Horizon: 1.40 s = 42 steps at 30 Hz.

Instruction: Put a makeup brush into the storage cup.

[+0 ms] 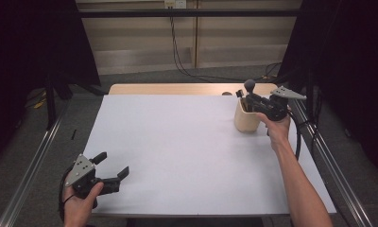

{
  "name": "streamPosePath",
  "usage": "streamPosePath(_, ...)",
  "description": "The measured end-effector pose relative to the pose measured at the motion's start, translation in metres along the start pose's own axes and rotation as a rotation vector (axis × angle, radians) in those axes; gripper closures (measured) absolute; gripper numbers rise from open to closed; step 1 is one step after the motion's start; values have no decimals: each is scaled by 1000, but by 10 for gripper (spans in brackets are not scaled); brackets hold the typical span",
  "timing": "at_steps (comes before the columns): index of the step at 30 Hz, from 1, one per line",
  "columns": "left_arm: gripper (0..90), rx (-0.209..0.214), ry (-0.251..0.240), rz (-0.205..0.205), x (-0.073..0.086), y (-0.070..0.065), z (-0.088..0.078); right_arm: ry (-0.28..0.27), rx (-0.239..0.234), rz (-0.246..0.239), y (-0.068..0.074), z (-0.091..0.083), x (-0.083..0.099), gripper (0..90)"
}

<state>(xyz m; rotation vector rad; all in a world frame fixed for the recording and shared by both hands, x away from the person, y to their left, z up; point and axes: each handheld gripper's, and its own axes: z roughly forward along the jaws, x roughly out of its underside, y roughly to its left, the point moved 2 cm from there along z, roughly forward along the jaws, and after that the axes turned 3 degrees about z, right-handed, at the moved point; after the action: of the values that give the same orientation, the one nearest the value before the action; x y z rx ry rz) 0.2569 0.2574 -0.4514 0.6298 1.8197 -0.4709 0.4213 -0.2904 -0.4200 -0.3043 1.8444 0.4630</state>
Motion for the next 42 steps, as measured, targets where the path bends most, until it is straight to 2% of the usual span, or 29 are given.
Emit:
streamPosePath(14,34,3,4,5,0,0,1,-17,-17,18,2,-8,2,433)
streamPosePath(16,33,2,4,3,0,0,1,-10,-19,12,3,-9,3,358)
streamPosePath(18,34,-2,2,2,-1,1,2,-7,-29,22,4,-9,3,327)
streamPosePath(20,33,-2,6,0,-1,1,2,-2,-28,21,6,-9,2,240)
streamPosePath(22,34,-4,5,-2,-1,0,2,4,-32,17,8,-10,2,213)
streamPosePath(24,33,-4,6,-2,-1,0,2,5,-33,13,10,-11,2,164)
streamPosePath(25,34,-5,7,-3,-1,0,2,7,-28,14,11,-11,2,113)
streamPosePath(30,34,-8,6,-7,0,1,4,-6,-41,10,14,-17,1,0)
streamPosePath(38,34,-1,8,1,0,0,4,1,-53,0,20,-21,4,4)
streamPosePath(41,33,-2,0,0,-1,0,2,5,8,-17,23,-22,6,28)
streamPosePath(42,33,0,-4,6,-1,1,1,6,9,-15,25,-23,7,27)
